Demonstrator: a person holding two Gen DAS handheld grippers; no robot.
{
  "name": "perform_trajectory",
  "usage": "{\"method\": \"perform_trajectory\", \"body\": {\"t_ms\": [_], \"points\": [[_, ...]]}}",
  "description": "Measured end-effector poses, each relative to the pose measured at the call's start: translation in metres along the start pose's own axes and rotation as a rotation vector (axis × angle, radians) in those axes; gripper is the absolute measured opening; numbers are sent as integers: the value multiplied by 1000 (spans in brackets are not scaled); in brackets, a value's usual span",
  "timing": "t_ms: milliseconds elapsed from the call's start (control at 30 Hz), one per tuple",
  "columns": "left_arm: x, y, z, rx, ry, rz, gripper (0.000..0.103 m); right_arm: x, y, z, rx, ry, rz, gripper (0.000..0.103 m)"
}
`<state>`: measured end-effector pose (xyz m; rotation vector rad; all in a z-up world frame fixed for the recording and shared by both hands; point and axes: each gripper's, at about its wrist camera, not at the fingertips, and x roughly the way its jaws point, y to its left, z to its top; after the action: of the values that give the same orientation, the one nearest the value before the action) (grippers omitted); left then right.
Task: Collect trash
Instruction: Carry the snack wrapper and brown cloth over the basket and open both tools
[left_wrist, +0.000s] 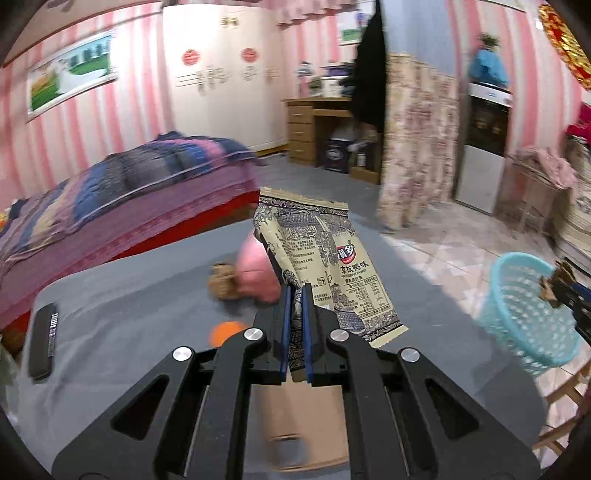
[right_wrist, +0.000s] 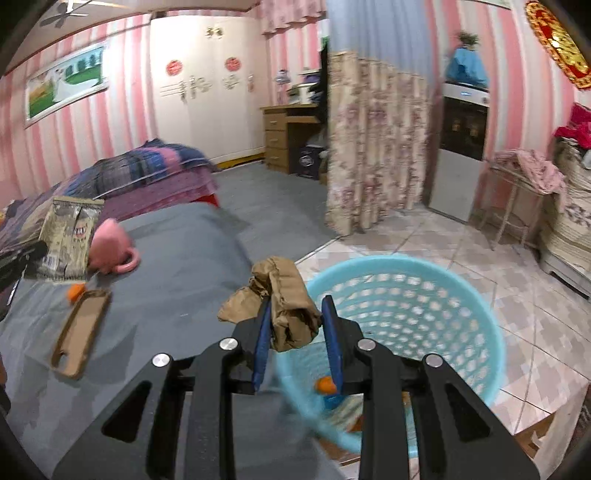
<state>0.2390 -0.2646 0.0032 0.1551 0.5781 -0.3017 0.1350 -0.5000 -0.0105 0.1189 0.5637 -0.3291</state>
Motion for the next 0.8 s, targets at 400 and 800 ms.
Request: {"method": "perform_trajectory", "body": {"t_ms": [400, 800], "points": [[1, -155, -5, 201, -36, -239, 5, 3, -92, 3, 108, 14, -196, 27], [34, -242, -10, 344, -5, -328, 13, 1, -141, -6, 201, 24, -239, 27]]}}
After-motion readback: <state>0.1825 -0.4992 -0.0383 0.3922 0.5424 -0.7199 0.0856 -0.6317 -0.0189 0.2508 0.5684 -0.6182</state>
